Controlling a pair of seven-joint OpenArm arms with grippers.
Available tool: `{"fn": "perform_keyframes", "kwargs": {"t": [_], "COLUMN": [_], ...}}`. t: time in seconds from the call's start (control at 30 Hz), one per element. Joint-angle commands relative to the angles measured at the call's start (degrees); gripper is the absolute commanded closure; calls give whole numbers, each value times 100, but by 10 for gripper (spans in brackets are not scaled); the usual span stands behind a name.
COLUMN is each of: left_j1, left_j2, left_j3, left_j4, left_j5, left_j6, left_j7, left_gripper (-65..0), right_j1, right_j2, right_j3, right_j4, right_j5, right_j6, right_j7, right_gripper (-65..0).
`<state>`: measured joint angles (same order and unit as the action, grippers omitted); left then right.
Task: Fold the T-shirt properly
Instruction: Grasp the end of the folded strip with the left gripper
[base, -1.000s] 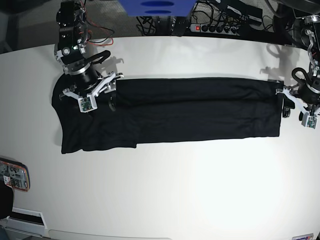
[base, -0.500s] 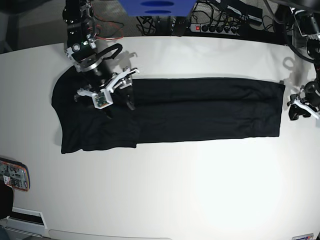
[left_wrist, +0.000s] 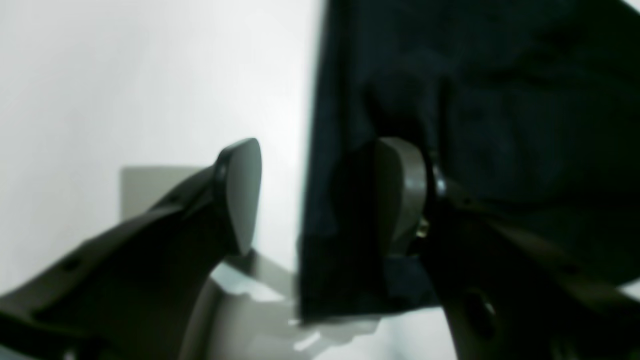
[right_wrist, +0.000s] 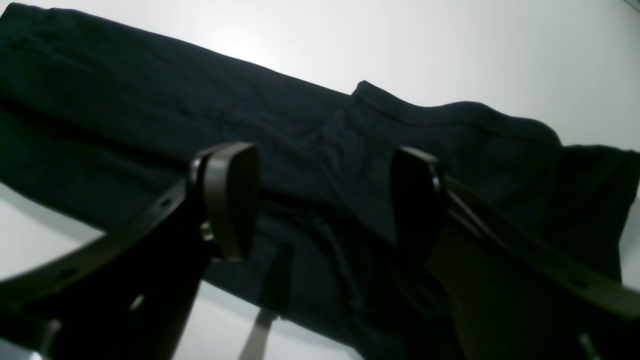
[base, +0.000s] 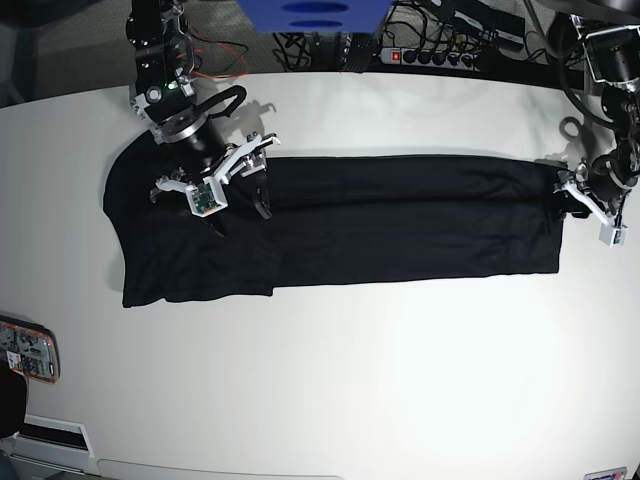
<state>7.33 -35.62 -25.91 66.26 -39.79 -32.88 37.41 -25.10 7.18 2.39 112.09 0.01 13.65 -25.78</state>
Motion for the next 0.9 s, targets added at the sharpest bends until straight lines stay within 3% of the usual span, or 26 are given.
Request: {"fn": "perform_keyframes", "kwargs": {"t": [0.0, 0.17, 0.4, 0.6, 0.7, 0.8, 0.87], "left_j1": [-52, -52, -43, -52, -52, -52, -52], "left_j2": [-161, -65, 225, 252, 252, 357, 401], "left_j3": [29, 81, 90, 90, 90, 55, 55], "left_j4": [60, 51, -55, -142, -142, -142, -151], "left_j5": [-61, -61, -61, -61, -61, -61, -61], "left_j6": [-13, -171, -180, -180, -180, -180, -162], "left_j7": [-79, -79, -79, -88, -97, -202, -554], "left_gripper": [-344, -344, -344, -332, -224, 0, 0], "right_j1": [18, 18, 18, 9, 9, 0, -8], "right_j2": [25, 25, 25, 25, 25, 25, 25], "right_j3": [11, 29, 29, 29, 29, 29, 29], "right_j4": [127, 127, 127, 127, 127, 127, 127], "right_j5": [65, 65, 65, 65, 65, 65, 65], "right_j6": [-7, -7, -7, -7, -7, -7, -7], "right_j7": [156, 156, 156, 156, 156, 156, 156], "right_gripper": [-393, -393, -393, -393, -393, -393, -393]}}
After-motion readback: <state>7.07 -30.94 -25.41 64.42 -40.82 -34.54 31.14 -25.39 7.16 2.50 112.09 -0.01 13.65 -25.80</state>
